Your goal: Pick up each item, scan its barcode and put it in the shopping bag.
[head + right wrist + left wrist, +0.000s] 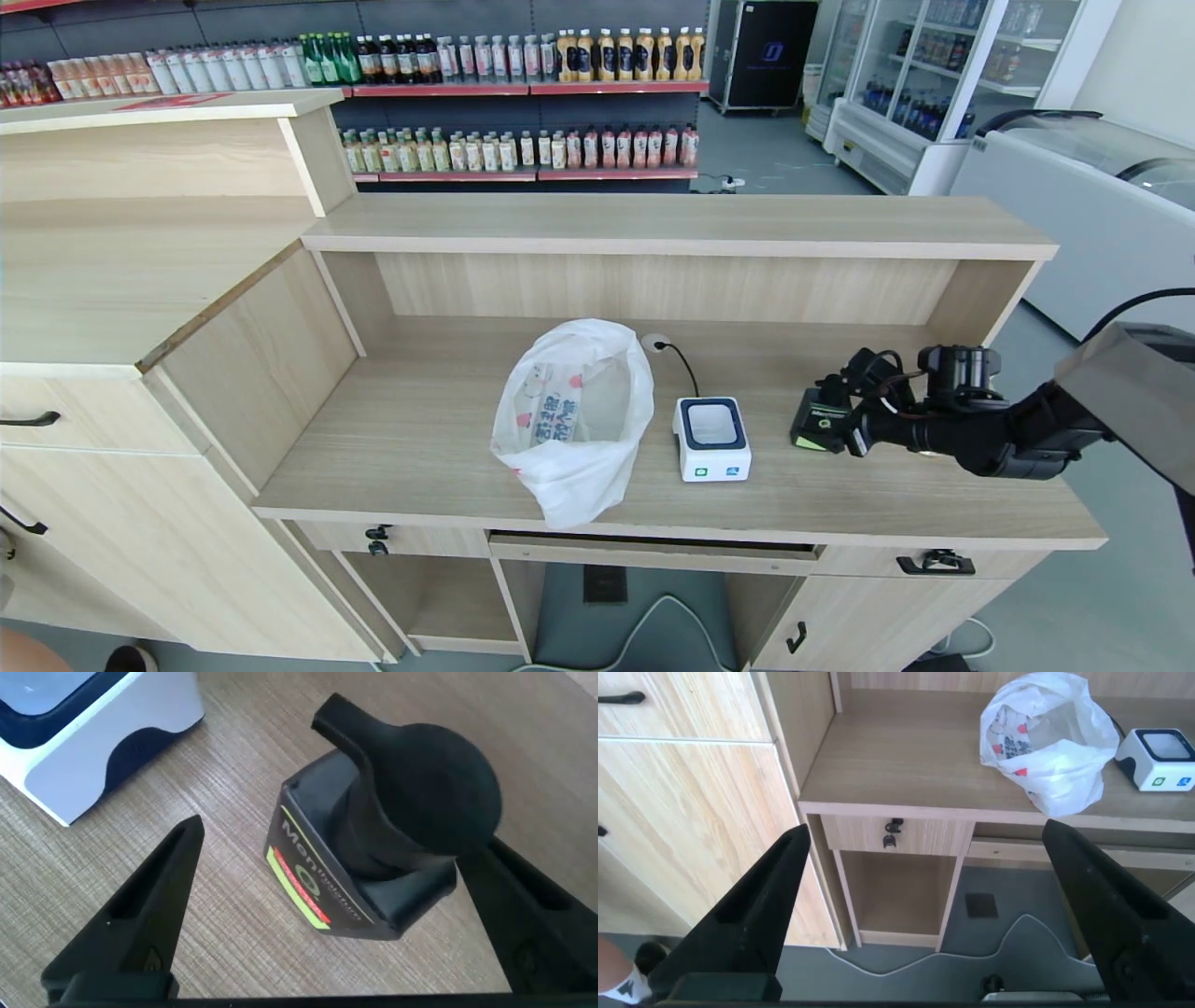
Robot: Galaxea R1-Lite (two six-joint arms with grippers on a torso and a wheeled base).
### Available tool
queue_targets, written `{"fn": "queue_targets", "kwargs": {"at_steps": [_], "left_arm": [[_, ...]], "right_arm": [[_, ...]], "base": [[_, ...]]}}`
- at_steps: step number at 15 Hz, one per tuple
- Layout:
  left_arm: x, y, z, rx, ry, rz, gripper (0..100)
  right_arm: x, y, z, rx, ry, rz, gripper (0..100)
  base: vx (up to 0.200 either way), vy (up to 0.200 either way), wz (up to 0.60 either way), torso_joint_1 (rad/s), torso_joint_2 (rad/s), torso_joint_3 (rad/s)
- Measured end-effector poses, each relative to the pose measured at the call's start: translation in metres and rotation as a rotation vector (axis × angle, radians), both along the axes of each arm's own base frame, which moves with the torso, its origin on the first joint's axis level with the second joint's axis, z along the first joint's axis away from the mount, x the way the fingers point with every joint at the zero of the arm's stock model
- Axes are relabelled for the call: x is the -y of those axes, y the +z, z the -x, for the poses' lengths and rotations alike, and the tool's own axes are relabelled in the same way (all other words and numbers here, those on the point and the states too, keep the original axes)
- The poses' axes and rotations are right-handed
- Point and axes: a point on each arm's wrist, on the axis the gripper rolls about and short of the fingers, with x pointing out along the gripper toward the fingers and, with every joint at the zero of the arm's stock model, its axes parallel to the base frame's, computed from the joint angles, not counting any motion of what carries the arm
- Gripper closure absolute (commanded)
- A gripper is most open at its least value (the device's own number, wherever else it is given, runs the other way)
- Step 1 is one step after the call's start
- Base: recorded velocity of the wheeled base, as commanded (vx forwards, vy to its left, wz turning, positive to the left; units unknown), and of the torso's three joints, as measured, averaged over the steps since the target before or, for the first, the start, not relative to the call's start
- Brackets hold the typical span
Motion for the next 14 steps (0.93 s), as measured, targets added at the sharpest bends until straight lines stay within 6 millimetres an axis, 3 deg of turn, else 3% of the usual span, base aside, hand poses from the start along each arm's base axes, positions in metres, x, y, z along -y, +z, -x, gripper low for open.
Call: {"fn": "queue_targets", "kwargs": {"at_steps": [7, 8, 14], "left_arm": [[0.000, 0.000, 0.000, 0.000, 0.000, 0.000, 0], [0.000, 0.000, 0.000, 0.000, 0.000, 0.000, 0], [0.000, 0.000, 0.000, 0.000, 0.000, 0.000, 0]], "right_arm": [[-0.006, -0.018, -0.003, -0.022, 0.021, 0.011, 0], [-0.007, -0.019, -0.004, -0.024, 0.022, 0.011, 100], [-0.001, -0.006, -0.003, 0.009, 0.008, 0.020, 100]], "base": [[0.000, 0.000, 0.00, 0.000, 0.00, 0.000], [0.000, 0.000, 0.00, 0.000, 0.00, 0.000], [0.000, 0.000, 0.00, 0.000, 0.00, 0.000]]}}
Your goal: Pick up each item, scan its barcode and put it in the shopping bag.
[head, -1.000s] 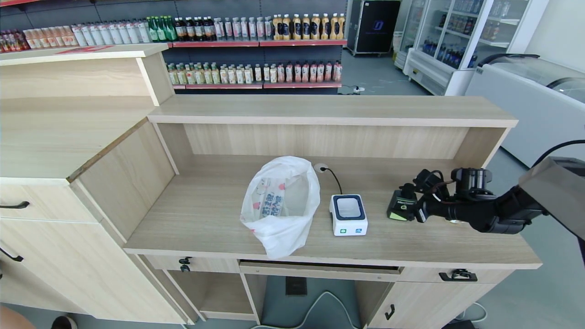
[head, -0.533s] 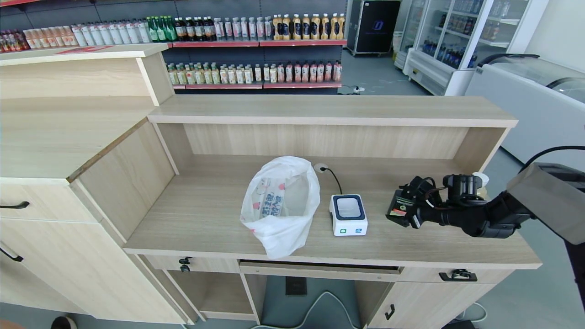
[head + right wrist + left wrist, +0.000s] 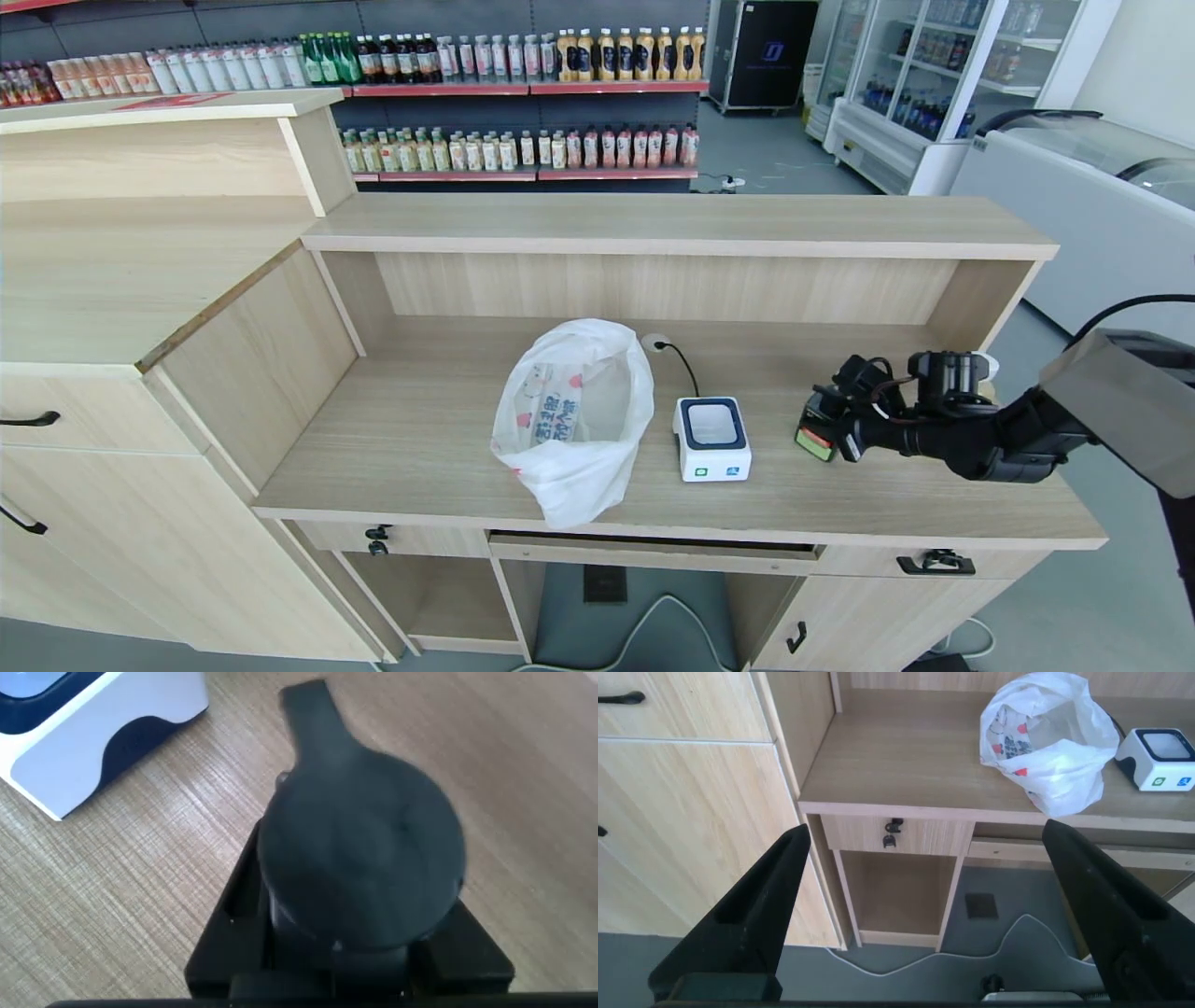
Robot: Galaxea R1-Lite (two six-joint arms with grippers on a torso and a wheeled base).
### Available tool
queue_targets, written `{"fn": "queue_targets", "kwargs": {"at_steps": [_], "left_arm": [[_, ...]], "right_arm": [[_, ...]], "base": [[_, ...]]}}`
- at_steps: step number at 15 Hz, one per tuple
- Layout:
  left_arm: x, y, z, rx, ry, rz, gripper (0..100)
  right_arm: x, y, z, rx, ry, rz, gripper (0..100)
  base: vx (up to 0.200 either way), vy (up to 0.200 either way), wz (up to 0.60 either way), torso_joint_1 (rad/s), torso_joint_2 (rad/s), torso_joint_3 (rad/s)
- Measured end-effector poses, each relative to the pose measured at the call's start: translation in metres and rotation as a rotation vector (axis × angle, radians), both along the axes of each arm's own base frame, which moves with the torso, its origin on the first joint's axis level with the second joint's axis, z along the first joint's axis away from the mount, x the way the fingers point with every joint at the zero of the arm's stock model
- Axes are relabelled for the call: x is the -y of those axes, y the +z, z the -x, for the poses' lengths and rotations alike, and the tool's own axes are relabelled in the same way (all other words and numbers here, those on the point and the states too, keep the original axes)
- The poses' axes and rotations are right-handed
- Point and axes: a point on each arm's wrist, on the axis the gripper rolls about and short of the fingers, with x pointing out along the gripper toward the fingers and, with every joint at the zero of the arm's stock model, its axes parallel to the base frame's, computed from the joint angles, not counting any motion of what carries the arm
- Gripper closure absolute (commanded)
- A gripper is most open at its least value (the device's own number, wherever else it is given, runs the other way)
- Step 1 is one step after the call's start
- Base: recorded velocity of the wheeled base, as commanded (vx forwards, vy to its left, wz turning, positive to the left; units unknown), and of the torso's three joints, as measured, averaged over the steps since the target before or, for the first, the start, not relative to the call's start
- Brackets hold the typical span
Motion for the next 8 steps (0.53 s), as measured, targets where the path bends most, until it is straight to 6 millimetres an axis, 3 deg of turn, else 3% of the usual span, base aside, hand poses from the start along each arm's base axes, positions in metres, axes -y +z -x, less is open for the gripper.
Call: {"fn": "queue_targets", "kwargs": {"at_steps": [3, 6, 8], "left_arm": [[0.000, 0.000, 0.000, 0.000, 0.000, 0.000, 0], [0.000, 0.000, 0.000, 0.000, 0.000, 0.000, 0], [0.000, 0.000, 0.000, 0.000, 0.000, 0.000, 0]], "right_arm": [[0.008, 0.030, 0.012, 0.046, -0.016, 0.012, 100], [0.013, 0.092, 0.042, 0.156, -0.028, 0.035, 100], [0.015, 0.142, 0.077, 0.313, -0.013, 0.121, 100]], "base": [[0.000, 0.000, 0.00, 0.000, 0.00, 0.000], [0.000, 0.000, 0.00, 0.000, 0.00, 0.000], [0.000, 0.000, 0.00, 0.000, 0.00, 0.000]]}}
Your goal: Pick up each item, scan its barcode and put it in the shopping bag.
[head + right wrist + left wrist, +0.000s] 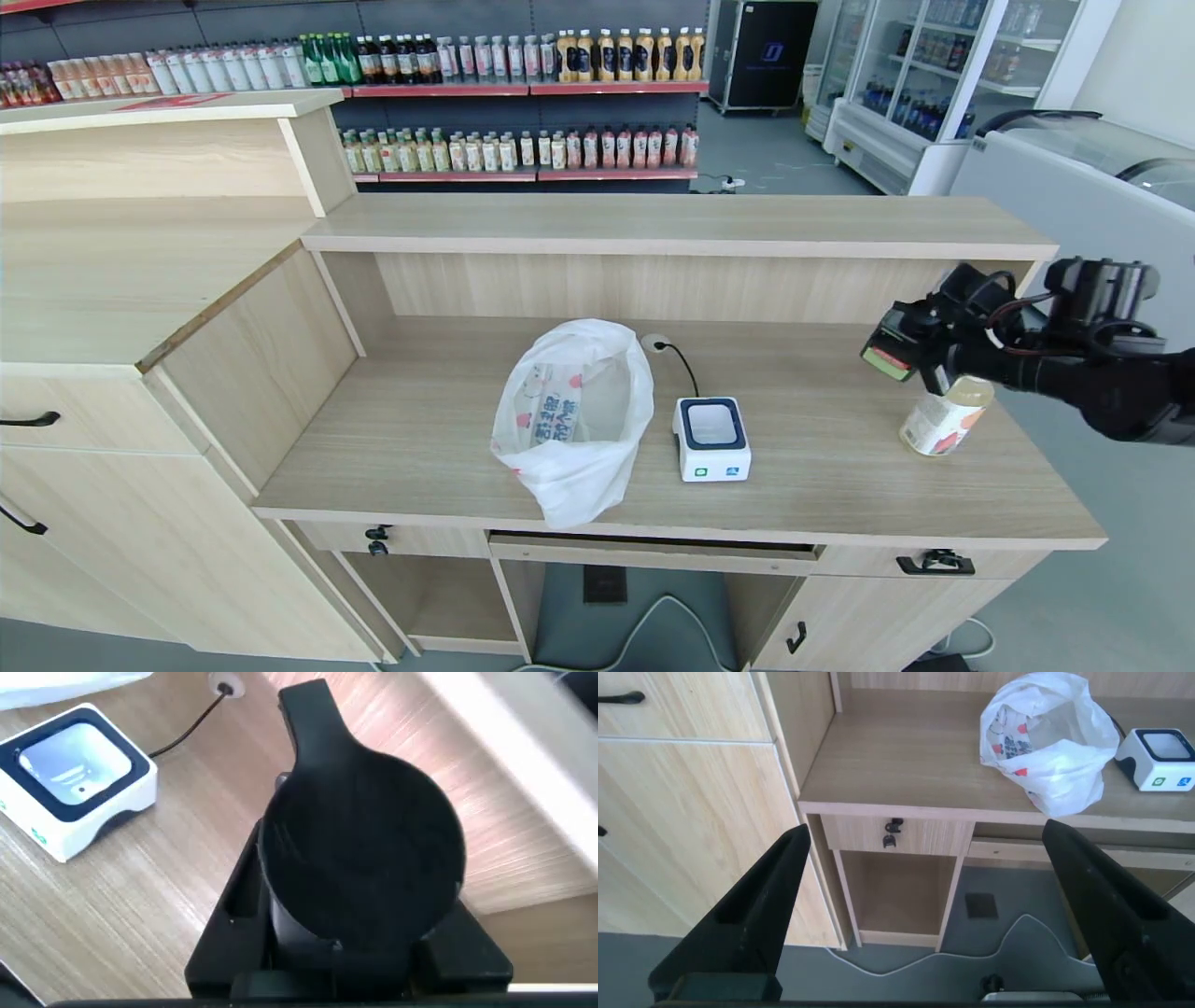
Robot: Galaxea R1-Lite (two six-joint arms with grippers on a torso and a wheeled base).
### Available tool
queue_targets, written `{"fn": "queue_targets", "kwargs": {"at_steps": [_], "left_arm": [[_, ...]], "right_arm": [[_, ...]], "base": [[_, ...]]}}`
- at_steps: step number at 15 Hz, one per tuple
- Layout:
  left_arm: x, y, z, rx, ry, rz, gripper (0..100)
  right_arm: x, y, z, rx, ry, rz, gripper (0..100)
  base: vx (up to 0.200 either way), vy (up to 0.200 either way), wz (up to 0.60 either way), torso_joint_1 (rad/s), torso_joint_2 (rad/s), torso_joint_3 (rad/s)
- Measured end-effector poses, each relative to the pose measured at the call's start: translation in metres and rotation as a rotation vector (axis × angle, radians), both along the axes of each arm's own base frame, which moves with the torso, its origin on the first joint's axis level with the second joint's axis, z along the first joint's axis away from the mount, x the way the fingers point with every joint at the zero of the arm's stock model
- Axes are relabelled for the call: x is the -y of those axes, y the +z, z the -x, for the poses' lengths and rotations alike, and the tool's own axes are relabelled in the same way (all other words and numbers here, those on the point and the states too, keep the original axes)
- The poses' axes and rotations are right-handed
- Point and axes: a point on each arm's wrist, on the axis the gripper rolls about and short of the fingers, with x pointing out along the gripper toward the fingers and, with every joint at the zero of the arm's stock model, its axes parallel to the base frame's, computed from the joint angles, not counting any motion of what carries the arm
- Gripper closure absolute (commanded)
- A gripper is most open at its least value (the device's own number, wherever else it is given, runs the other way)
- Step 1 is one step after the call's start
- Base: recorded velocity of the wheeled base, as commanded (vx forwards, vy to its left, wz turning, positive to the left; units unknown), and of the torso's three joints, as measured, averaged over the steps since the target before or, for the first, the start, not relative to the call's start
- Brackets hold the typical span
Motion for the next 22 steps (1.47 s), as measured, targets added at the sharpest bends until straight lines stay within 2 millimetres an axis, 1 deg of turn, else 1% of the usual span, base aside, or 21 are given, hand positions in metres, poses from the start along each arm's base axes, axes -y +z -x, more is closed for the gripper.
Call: {"fn": "queue_targets", "kwargs": {"at_steps": [1, 2, 3, 4, 5, 7, 9, 11, 12, 15, 20, 22], "left_arm": [[0.000, 0.000, 0.000, 0.000, 0.000, 0.000, 0], [0.000, 0.000, 0.000, 0.000, 0.000, 0.000, 0], [0.000, 0.000, 0.000, 0.000, 0.000, 0.000, 0], [0.000, 0.000, 0.000, 0.000, 0.000, 0.000, 0], [0.000, 0.000, 0.000, 0.000, 0.000, 0.000, 0], [0.000, 0.000, 0.000, 0.000, 0.000, 0.000, 0], [0.000, 0.000, 0.000, 0.000, 0.000, 0.000, 0], [0.000, 0.000, 0.000, 0.000, 0.000, 0.000, 0], [0.000, 0.000, 0.000, 0.000, 0.000, 0.000, 0], [0.000, 0.000, 0.000, 0.000, 0.000, 0.000, 0], [0.000, 0.000, 0.000, 0.000, 0.000, 0.000, 0], [0.000, 0.000, 0.000, 0.000, 0.000, 0.000, 0]], "right_arm": [[-0.002, 0.021, 0.025, 0.123, 0.039, 0.109, 100], [-0.006, 0.030, 0.045, 0.211, 0.086, 0.206, 100], [-0.011, 0.033, 0.071, 0.339, 0.178, 0.383, 100], [-0.017, 0.034, 0.089, 0.459, 0.269, 0.530, 100], [-0.026, 0.036, 0.104, 0.602, 0.364, 0.672, 100], [-0.058, 0.046, 0.127, 0.924, 0.539, 0.873, 100], [-0.096, 0.059, 0.150, 1.247, 0.654, 0.989, 100], [-0.124, 0.064, 0.174, 1.488, 0.729, 1.021, 100], [-0.134, 0.064, 0.185, 1.578, 0.754, 1.027, 100], [-0.147, 0.065, 0.205, 1.669, 0.804, 0.981, 100], [-0.152, 0.066, 0.227, 1.701, 0.866, 0.918, 100], [-0.152, 0.066, 0.232, 1.709, 0.883, 0.903, 100]], "base": [[0.000, 0.000, 0.00, 0.000, 0.00, 0.000], [0.000, 0.000, 0.00, 0.000, 0.00, 0.000], [0.000, 0.000, 0.00, 0.000, 0.00, 0.000], [0.000, 0.000, 0.00, 0.000, 0.00, 0.000], [0.000, 0.000, 0.00, 0.000, 0.00, 0.000], [0.000, 0.000, 0.00, 0.000, 0.00, 0.000], [0.000, 0.000, 0.00, 0.000, 0.00, 0.000], [0.000, 0.000, 0.00, 0.000, 0.00, 0.000], [0.000, 0.000, 0.00, 0.000, 0.00, 0.000], [0.000, 0.000, 0.00, 0.000, 0.00, 0.000], [0.000, 0.000, 0.00, 0.000, 0.00, 0.000], [0.000, 0.000, 0.00, 0.000, 0.00, 0.000]]}}
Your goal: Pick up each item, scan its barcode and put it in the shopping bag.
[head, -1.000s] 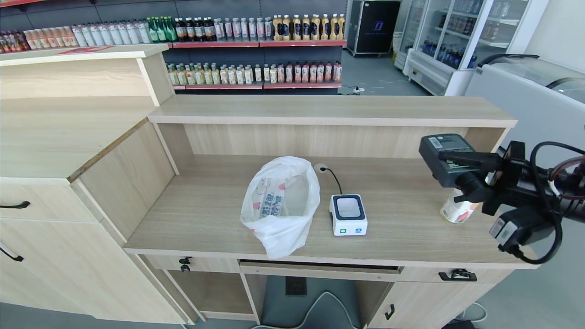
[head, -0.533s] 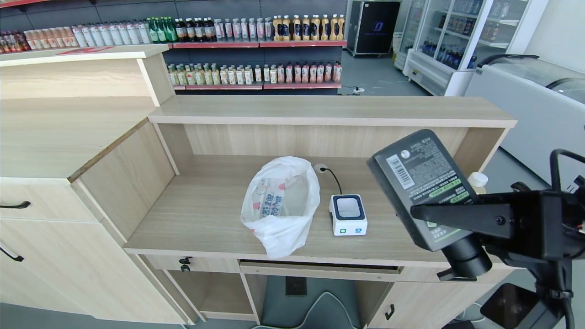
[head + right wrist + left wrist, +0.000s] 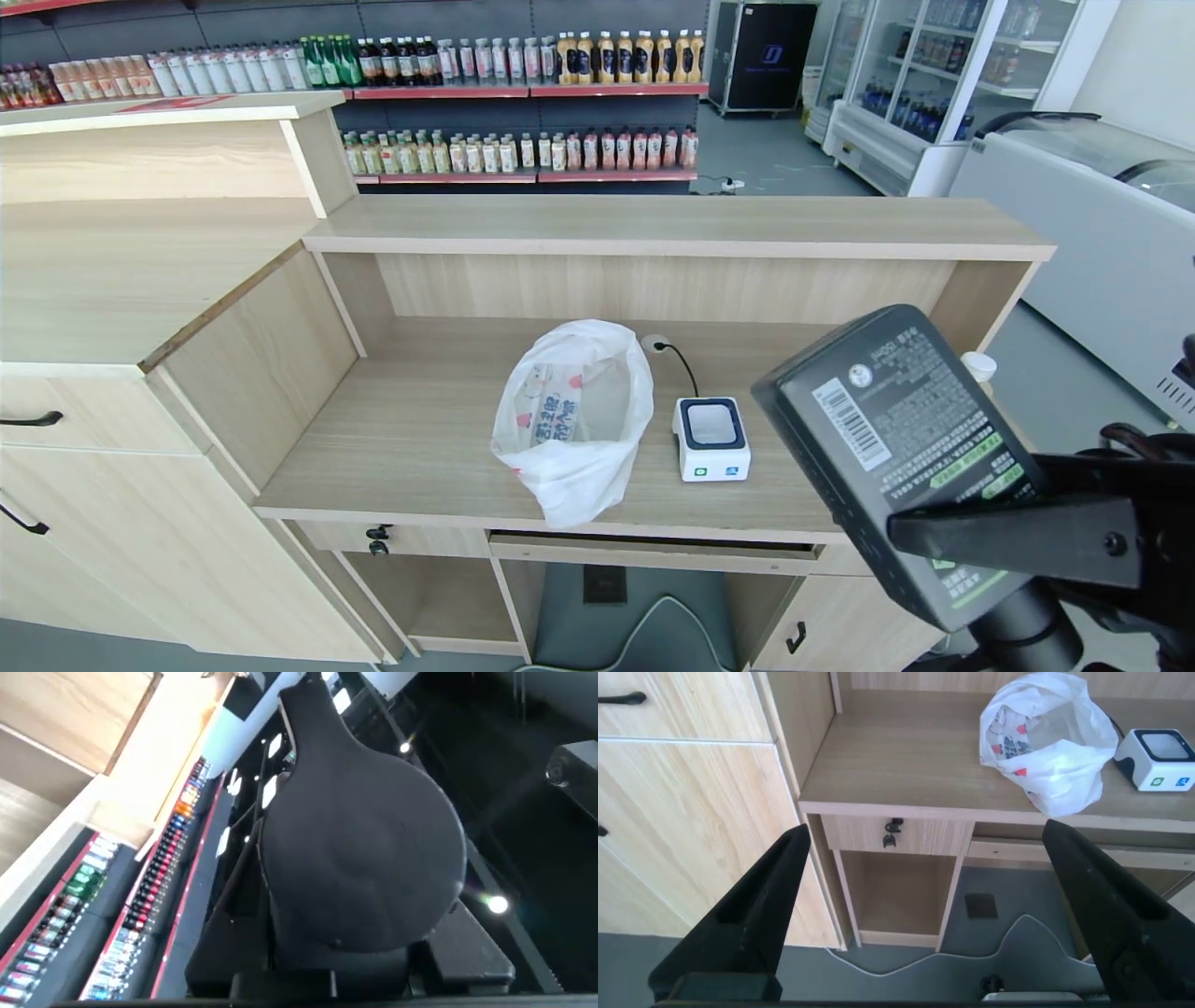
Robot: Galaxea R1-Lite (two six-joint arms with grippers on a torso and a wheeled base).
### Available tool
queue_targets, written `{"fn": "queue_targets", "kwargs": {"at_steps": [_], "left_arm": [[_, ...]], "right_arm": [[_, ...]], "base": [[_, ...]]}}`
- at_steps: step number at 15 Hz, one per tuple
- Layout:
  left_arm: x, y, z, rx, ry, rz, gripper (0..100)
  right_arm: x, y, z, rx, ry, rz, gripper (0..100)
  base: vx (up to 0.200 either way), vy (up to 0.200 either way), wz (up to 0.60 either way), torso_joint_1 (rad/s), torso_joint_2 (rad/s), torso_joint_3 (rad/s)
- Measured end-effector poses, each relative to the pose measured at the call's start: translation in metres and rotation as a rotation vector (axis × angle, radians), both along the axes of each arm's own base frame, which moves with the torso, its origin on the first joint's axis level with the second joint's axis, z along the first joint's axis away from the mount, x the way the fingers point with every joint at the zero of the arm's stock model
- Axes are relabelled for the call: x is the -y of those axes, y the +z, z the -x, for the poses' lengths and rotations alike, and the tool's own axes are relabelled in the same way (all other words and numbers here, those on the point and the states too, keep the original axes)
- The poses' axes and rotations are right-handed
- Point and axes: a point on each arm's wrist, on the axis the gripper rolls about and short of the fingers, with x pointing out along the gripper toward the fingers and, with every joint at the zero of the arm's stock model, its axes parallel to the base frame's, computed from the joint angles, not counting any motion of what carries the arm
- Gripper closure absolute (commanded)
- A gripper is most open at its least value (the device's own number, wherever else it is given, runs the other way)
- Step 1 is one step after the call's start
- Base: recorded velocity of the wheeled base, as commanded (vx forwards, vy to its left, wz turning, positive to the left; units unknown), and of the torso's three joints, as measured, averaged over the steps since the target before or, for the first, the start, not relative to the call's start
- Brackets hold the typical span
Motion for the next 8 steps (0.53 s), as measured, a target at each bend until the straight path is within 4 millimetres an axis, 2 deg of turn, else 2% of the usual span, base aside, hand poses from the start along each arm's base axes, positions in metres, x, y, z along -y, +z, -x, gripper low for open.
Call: {"fn": "queue_targets", "kwargs": {"at_steps": [8], "left_arm": [[0.0000, 0.0000, 0.0000, 0.000, 0.000, 0.000, 0]], "right_arm": [[0.0017, -0.0052, 0.0100, -0.062, 0.079, 0.039, 100]], "base": [[0.000, 0.000, 0.00, 0.000, 0.00, 0.000]]}}
